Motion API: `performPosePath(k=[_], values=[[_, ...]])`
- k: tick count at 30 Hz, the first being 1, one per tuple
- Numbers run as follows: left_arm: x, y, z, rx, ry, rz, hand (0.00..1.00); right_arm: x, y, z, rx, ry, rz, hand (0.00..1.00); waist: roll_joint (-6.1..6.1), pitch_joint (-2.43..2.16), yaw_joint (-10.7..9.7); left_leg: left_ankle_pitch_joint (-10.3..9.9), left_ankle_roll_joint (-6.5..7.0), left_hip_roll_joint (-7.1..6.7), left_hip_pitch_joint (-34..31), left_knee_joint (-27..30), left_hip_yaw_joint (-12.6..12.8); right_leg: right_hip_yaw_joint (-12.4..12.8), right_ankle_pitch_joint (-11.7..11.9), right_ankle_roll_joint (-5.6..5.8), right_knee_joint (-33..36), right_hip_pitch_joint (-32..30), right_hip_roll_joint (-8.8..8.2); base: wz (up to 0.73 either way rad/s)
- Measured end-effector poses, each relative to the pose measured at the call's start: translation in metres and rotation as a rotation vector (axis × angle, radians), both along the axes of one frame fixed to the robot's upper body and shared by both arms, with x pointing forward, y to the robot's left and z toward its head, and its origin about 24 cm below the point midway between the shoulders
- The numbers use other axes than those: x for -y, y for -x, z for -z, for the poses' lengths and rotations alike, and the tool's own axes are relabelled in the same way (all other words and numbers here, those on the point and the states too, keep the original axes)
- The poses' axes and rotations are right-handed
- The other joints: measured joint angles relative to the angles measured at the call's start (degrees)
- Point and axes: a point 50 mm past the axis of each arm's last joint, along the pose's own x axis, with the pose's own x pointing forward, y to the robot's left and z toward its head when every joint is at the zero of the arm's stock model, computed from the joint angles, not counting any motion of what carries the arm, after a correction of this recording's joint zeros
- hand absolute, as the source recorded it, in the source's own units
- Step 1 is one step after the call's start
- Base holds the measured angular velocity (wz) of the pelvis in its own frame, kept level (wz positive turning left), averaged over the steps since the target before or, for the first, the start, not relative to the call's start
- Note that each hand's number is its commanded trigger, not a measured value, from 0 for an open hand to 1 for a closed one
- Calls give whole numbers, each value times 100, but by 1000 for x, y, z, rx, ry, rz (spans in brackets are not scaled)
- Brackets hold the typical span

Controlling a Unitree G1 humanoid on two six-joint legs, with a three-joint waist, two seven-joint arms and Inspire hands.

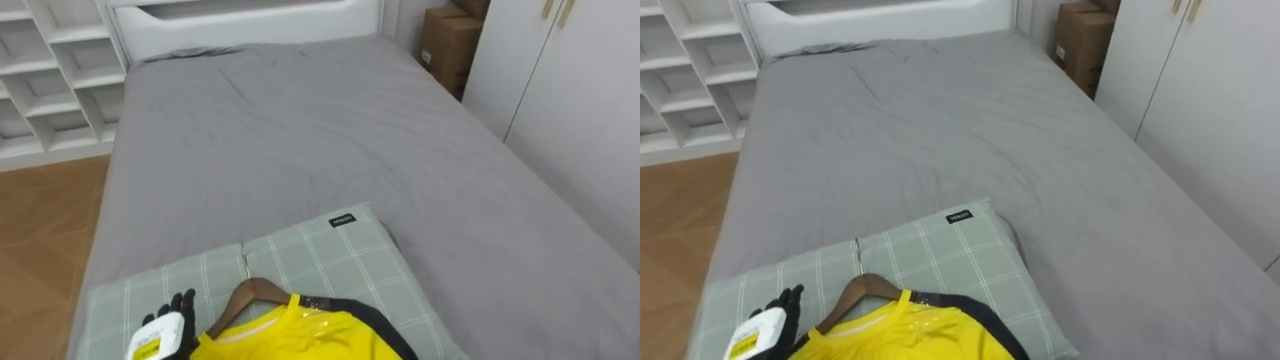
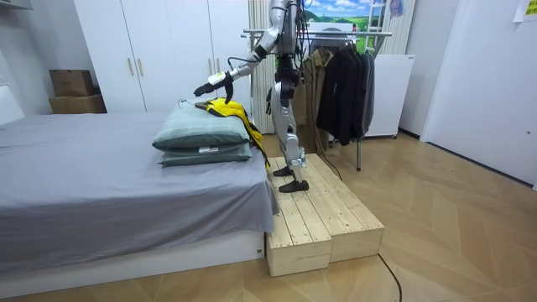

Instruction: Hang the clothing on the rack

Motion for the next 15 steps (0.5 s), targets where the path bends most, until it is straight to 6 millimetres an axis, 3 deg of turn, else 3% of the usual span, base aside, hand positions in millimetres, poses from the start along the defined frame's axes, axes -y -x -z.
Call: performPosePath(k=[15], values=[[-2, -3, 3, -25, -4, -6, 0, -2, -14, -2, 17, 9, -63, 0, -21, 30, -105, 3, 4, 7, -284, 5, 7, 1, 0, 0, 98, -333, 4, 0]])
